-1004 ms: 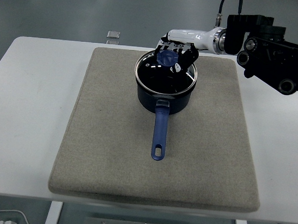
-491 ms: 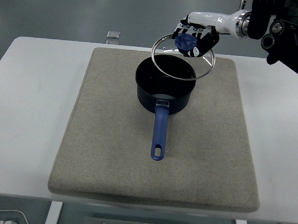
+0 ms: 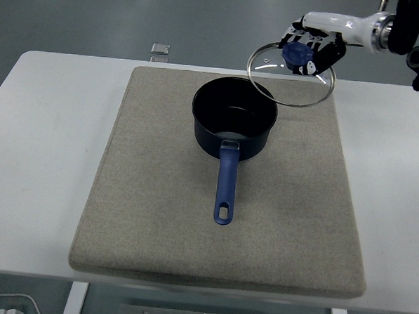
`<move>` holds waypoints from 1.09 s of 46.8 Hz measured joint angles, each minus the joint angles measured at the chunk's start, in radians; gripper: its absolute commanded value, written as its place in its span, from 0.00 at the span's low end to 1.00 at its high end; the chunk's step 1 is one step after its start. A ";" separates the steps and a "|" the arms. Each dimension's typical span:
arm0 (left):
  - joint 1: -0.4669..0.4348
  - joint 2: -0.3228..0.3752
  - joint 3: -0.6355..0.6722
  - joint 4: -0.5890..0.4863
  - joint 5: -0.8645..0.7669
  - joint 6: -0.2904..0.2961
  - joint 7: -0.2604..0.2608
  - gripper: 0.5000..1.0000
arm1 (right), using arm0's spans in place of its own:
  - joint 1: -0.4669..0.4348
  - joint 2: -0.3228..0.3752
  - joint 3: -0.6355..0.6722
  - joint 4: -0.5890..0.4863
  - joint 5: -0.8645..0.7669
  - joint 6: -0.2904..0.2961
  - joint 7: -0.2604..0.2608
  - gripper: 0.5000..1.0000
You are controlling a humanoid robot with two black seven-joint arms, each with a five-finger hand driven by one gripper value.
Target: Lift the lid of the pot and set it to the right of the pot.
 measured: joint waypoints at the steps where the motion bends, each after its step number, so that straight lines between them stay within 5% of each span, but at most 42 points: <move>1: 0.000 0.000 0.000 0.000 0.000 0.000 0.000 1.00 | -0.005 -0.004 0.000 0.000 -0.001 -0.001 0.000 0.00; 15: 0.000 0.000 0.000 0.000 0.000 0.000 0.000 1.00 | -0.074 -0.047 -0.008 -0.001 -0.012 -0.046 0.000 0.00; 51: 0.000 0.000 0.000 0.000 0.000 0.000 0.000 1.00 | -0.207 -0.007 -0.015 -0.043 -0.015 -0.138 0.000 0.00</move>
